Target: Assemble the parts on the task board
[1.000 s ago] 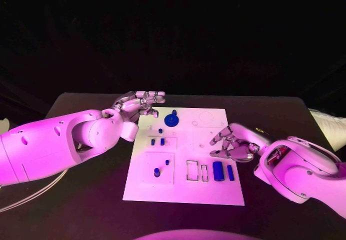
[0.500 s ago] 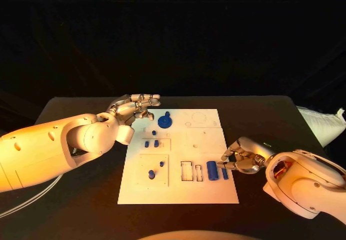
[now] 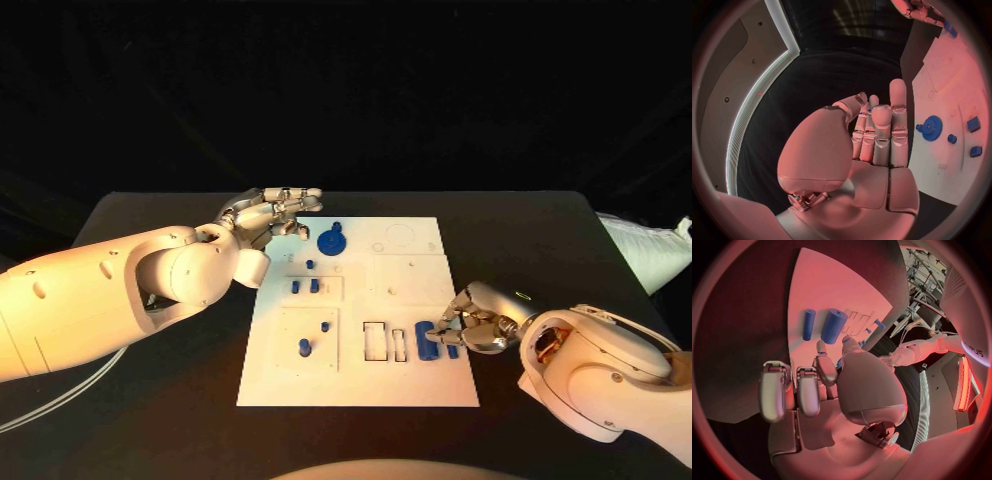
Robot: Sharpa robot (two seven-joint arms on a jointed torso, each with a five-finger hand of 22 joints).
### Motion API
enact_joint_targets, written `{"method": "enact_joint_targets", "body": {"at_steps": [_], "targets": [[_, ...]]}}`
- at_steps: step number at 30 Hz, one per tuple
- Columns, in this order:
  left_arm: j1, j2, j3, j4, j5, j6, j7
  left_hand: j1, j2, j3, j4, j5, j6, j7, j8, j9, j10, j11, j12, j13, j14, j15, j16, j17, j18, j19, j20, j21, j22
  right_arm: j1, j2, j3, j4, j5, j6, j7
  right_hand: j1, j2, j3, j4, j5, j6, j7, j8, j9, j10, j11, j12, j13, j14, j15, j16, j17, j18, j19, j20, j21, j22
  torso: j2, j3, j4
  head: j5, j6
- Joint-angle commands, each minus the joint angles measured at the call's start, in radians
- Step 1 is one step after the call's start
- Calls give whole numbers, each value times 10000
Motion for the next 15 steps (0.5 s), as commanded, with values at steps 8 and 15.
{"method": "enact_joint_targets", "body": {"at_steps": [8, 15], "targets": [[1, 10, 4, 9, -27, 233, 31, -41, 76, -52, -27, 65, -51, -3, 7, 3, -65, -5, 47, 12, -98, 1, -4, -5, 188, -53, 17, -38, -9, -155, 419, -4, -334, -641, 631, -193, -48, 82, -175, -2, -85, -118, -10, 101, 44, 42, 2, 85, 354, 844, 7, 41, 1530, -167, 188, 12, 46, 377, 13, 5, 22, 45, -15], [1, 16, 4, 7, -70, 178, -36, -95, 88, -81, -9, 63, -74, 6, 5, 0, -102, 4, 74, 14, -99, 9, 15, 1, 186, -54, 24, -49, -14, -267, 787, -7, -676, -756, 879, -201, -7, 109, -265, -14, -204, -131, -13, 144, 76, 23, 1, 76, 394, 844, 8, 47, 1538, -169, 187, 14, 50, 387, 4, -1, 14, 41, -27]]}}
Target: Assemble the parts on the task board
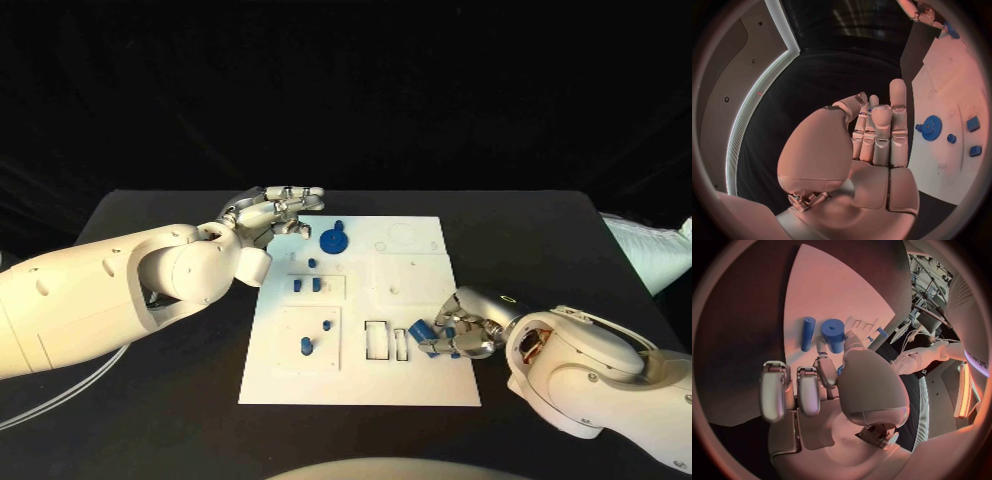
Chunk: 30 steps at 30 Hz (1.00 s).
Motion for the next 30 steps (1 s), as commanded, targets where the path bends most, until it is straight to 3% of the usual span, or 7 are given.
{"method": "enact_joint_targets", "body": {"at_steps": [1, 7, 13, 17, 23, 30], "targets": [[3, 21, 6, 7, -96, 144, -28, -76, 63, -80, -1, 63, -78, 8, 4, -1, -105, 3, 77, 12, -66, -22, 19, 4, 186, -54, 25, -50, -15, -73, 117, -6, -134, -310, 448, -80, 0, 114, -67, -1, -60, -55, -19, 38, 8, -32, 11, -39, 24, 843, 8, 44, 1534, -170, 189, 13, 55, 396, 1, -2, -4, -34, 1], [3, 16, 7, 8, -185, 147, -58, -103, 71, -91, 11, 62, -87, 11, 4, -2, -119, 7, 88, 13, -69, -18, 23, -4, 185, -54, 28, -55, -18, -188, 292, -7, -285, -387, 496, -90, 88, 177, -124, -18, -128, -8, -39, 113, 57, -25, -4, -13, 94, 847, 0, 58, 1558, -174, 192, 10, 66, 415, -6, -1, -15, 4, -14], [3, 16, 7, 14, -203, 173, -53, -111, 73, -96, 13, 62, -90, 11, 5, -2, -126, 7, 94, 14, -80, -16, 12, -33, 185, -54, 29, -58, -19, -216, 339, -7, -335, -448, 273, -111, 401, 417, -113, -103, 27, 185, -111, 303, 199, 24, -68, 53, 235, 856, -50, 89, 1610, -189, 220, -25, 118, 496, -9, -6, -5, 17, -17], [3, 6, 7, 17, -207, 177, -50, -111, 78, -96, 11, 64, -91, 9, 6, -2, -130, 6, 98, 14, -86, -16, 7, -46, 185, -55, 30, -60, -20, -221, 325, -7, -295, -479, -55, -109, 939, 712, 95, -356, 284, 394, -223, 460, 336, 130, -167, 225, 441, 874, -126, 143, 1703, -212, 265, -75, 194, 607, -9, -1, -12, 25, -6], [3, -2, 7, 17, -209, 178, -56, -108, 80, -95, 8, 65, -90, 8, 7, -2, -132, 5, 101, 14, -87, -16, 7, -48, 185, -56, 30, -61, -21, -219, 244, -1, -117, -497, -466, -100, 1543, 1063, 482, -688, -43, 578, -368, 575, 524, 212, -303, 252, 545, 901, -246, 227, 1851, -245, 327, -195, 300, 763, -5, 2, -10, 22, -6], [3, 1, 7, 15, -209, 177, -56, -89, 99, -87, -13, 71, -86, 0, 16, 1, -143, -2, 121, 18, -98, -19, 8, -61, 187, -59, 31, -68, -25, -60, 96, 44, 244, -161, -1266, -45, 1315, 1294, 693, -474, -160, 630, -404, 560, 672, 322, -336, 273, 632, 931, -279, 320, 2015, -285, 392, -245, 413, 930, -1, 3, -16, 11, 5]]}}
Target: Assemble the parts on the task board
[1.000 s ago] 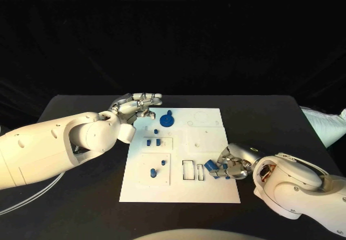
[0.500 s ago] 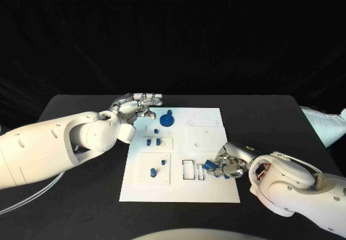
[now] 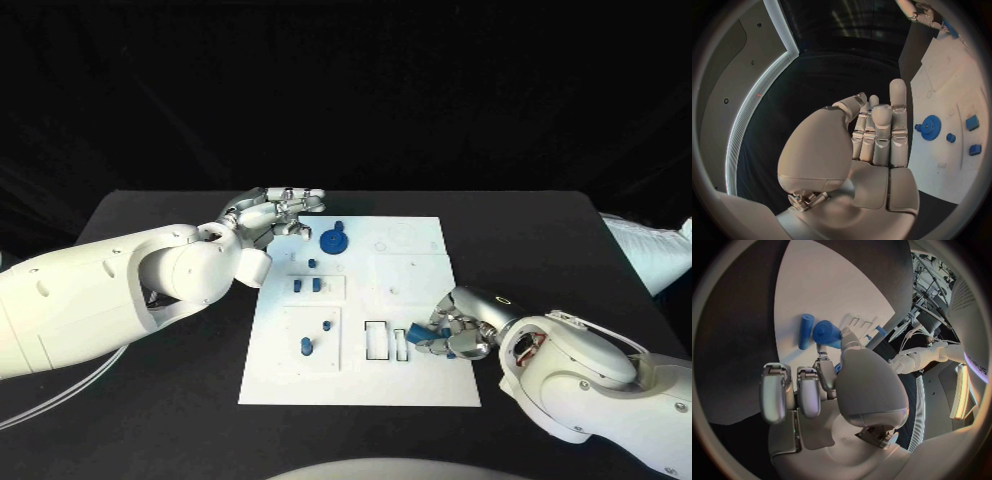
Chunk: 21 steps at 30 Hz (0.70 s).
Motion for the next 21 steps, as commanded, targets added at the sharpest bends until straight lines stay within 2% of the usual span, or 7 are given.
{"method": "enact_joint_targets", "body": {"at_steps": [1, 6, 10, 15, 18, 21], "targets": [[3, 12, 6, 14, -53, 176, 38, -50, 61, -36, -19, 32, -86, -1, 16, 1, -72, -1, 54, 10, -61, 17, 8, -9, 187, -59, 31, -68, -16, 111, -44, 34, 199, 240, -700, -20, 596, 1035, 15, 202, 60, 195, -109, 8, 200, 158, -153, 19, 63, 944, -43, 64, 2026, -135, 400, -68, 78, 954, 8, 2, -5, -2, 2], [3, 21, 6, 9, -53, 182, 39, -50, 61, -36, -19, 32, -86, -1, 16, 1, -72, -1, 54, 10, -61, 17, 8, -9, 187, -59, 31, -68, -16, 303, -101, 58, 418, 539, -889, -20, 289, 1013, 33, 486, 386, 228, -117, -31, 289, 245, -158, 131, 209, 957, -48, 103, 2096, -154, 434, -73, 139, 1044, -2, -5, -6, -7, 3], [3, 24, 5, 10, -53, 187, 37, -50, 61, -36, -19, 32, -86, -1, 16, 1, -72, -1, 54, 10, -61, 17, 8, -9, 187, -59, 31, -68, -16, 368, -84, 64, 484, 711, -857, -40, 210, 951, 59, 554, 567, 243, -123, -56, 337, 286, -164, 196, 293, 964, -54, 126, 2137, -164, 451, -78, 170, 1090, 7, -2, 3, -7, 4], [3, 19, 5, 17, -53, 183, 33, -44, 70, -35, -28, 34, -79, -3, 23, 3, -77, -2, 68, 12, -64, 15, 12, -9, 188, -60, 31, -72, -18, 400, 33, 66, 465, 984, -598, -68, 41, 871, 62, 610, 856, 266, -121, -94, 405, 313, -163, 210, 351, 969, -54, 141, 2162, -169, 458, -80, 186, 1114, 7, -9, 4, 11, -6], [3, 18, 5, 23, -53, 181, 33, -44, 70, -35, -28, 34, -79, -3, 23, 3, -77, -2, 68, 12, -64, 15, 12, -9, 188, -60, 31, -72, -18, 406, 189, 62, 389, 1186, -407, -79, -157, 832, 25, 617, 1388, 297, -124, -128, 471, 330, -163, 202, 389, 974, -53, 158, 2193, -178, 472, -80, 215, 1158, 0, -17, -8, 18, -12], [3, 23, 5, 30, -53, 185, 33, -44, 70, -35, -28, 34, -79, -3, 23, 3, -77, -2, 68, 12, -64, 15, 12, -9, 188, -60, 31, -72, -18, 402, 372, 55, 310, 1319, -256, -96, -271, 852, 8, 625, 1536, 329, -132, -140, 511, 351, -169, 219, 425, 978, -57, 172, 2218, -185, 484, -80, 237, 1192, 11, -9, -5, 3, -18]]}}
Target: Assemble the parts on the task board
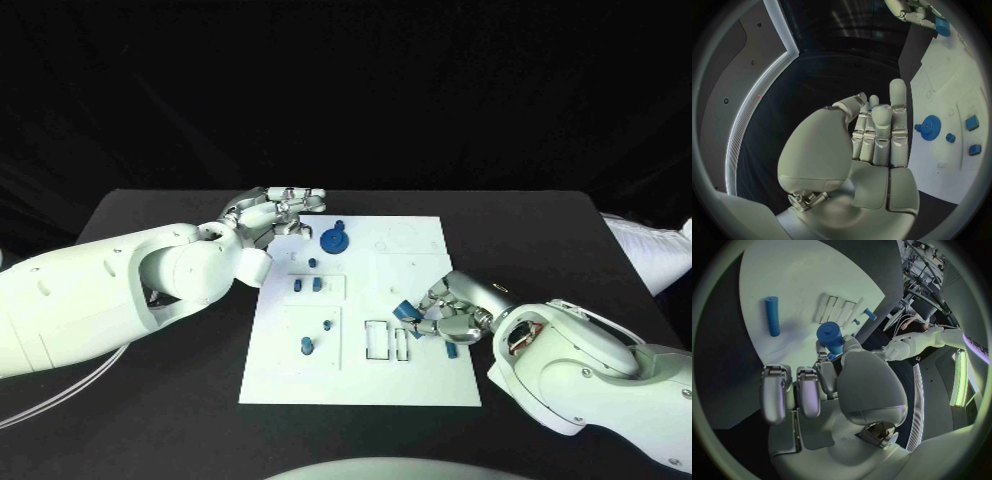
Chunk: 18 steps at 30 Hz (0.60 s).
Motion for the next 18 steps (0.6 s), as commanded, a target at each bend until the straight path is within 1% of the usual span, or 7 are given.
{"method": "enact_joint_targets", "body": {"at_steps": [1, 3, 7, 18], "targets": [[4, 22, 5, 29, -39, 181, 43, -45, 70, -35, -28, 33, -79, -3, 24, 3, -78, -2, 68, 15, -65, 15, 12, -10, 189, -60, 31, -33, -9, -11, 201, -13, -88, 459, 417, -71, 172, 365, -40, 51, 120, 273, -207, 2, 536, 246, -183, 67, 202, 981, -62, 52, 2225, -188, 489, -83, 62, 1201, 9, 5, -3, -11, -8], [4, 26, 5, 35, -39, 186, 40, -45, 70, -35, -28, 33, -79, -3, 24, 3, -78, -2, 68, 15, -65, 15, 12, -10, 189, -60, 31, -33, -9, -23, 355, -23, -162, 558, 529, -83, 42, 392, -64, 54, 166, 311, -220, 0, 568, 289, -192, 138, 271, 986, -69, 66, 2250, -195, 500, -85, 82, 1230, 6, 11, -4, -9, -13], [4, 30, 5, 46, -39, 198, 34, -45, 70, -35, -28, 33, -79, -3, 24, 3, -78, -2, 68, 15, -65, 15, 12, -10, 189, -60, 31, -33, -9, -68, 622, -42, -302, 691, 732, -104, -218, 428, -120, 52, 185, 450, -274, 30, 656, 463, -237, 517, 587, 975, -102, 37, 2196, -189, 492, -109, 70, 1213, 6, 8, 5, -17, -25], [5, 14, 5, 58, -39, 197, 20, -40, 83, -35, -40, 34, -64, -8, 38, 7, -85, -6, 89, 19, -71, 12, 16, -19, 190, -61, 30, -38, -11, -112, 937, -63, -467, 767, 1112, -129, -374, 435, -161, 48, 158, 510, -302, 37, 713, 527, -263, 644, 702, 963, -126, 5, 2135, -176, 472, -130, 35, 1163, 2, 9, -7, 14, -69]]}}
